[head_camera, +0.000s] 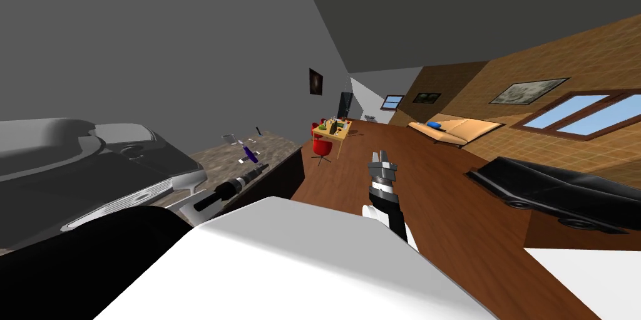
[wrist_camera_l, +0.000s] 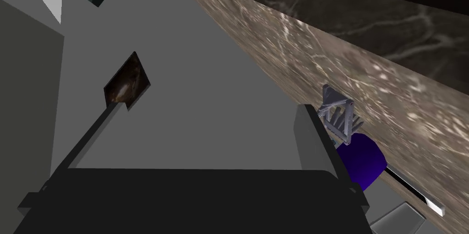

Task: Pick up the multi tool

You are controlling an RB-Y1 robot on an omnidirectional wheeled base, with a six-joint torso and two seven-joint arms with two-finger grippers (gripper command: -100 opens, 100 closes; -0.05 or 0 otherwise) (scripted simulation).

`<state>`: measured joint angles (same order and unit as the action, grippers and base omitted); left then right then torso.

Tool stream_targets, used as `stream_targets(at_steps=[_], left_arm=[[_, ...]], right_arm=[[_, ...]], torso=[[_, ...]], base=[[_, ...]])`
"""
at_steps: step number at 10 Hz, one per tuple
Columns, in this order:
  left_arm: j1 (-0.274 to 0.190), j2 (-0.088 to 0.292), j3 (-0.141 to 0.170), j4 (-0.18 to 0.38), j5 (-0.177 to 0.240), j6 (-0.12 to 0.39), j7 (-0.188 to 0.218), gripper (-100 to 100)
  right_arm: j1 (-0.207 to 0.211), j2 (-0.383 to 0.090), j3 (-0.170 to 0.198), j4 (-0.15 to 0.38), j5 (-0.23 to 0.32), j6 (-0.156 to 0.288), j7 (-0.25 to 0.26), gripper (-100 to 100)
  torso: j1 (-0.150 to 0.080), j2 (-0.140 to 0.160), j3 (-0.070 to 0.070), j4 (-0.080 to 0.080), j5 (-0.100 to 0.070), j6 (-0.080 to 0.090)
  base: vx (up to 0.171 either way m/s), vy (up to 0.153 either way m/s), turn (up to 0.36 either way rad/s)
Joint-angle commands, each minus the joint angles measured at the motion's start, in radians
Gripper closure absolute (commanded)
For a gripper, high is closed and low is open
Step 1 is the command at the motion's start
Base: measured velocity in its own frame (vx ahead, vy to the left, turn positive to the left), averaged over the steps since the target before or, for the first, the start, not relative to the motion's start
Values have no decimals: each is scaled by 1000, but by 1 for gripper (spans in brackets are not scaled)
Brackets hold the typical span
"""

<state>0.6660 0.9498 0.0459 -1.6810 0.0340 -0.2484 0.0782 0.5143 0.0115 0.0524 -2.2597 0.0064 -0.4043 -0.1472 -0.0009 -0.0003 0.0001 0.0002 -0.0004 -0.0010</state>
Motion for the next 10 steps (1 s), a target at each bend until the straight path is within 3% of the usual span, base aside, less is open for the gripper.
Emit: stream_targets(at_steps=[1,2,5,6,10], left_arm=[[3,50,-11,44,-19,8,0,-100],[3,52,-11,44,-19,8,0,-100],[30,152,-29,114,-64,44,-3,-100],[30,160,-29,114,-64,44,-3,-100],[60,266,-52,184,-115,81,-9,-100]], right_arm=[[0,0,0,0,0,0,0,0],[0,0,0,0,0,0,0,0],[0,0,0,0,0,0,0,0],[0,0,0,0,0,0,0,0],[0,0,0,0,0,0,0,0]], torso=[[0,0,0,0,0,0],[0,-1,0,0,0,1],[0,-1,-1,0,0,1],[0,-2,-1,0,0,1],[1,-2,-1,-1,0,0]], base=[[13,-42,-72],[11,-29,-67],[25,-38,-145],[23,-32,-25],[33,-19,-90]])
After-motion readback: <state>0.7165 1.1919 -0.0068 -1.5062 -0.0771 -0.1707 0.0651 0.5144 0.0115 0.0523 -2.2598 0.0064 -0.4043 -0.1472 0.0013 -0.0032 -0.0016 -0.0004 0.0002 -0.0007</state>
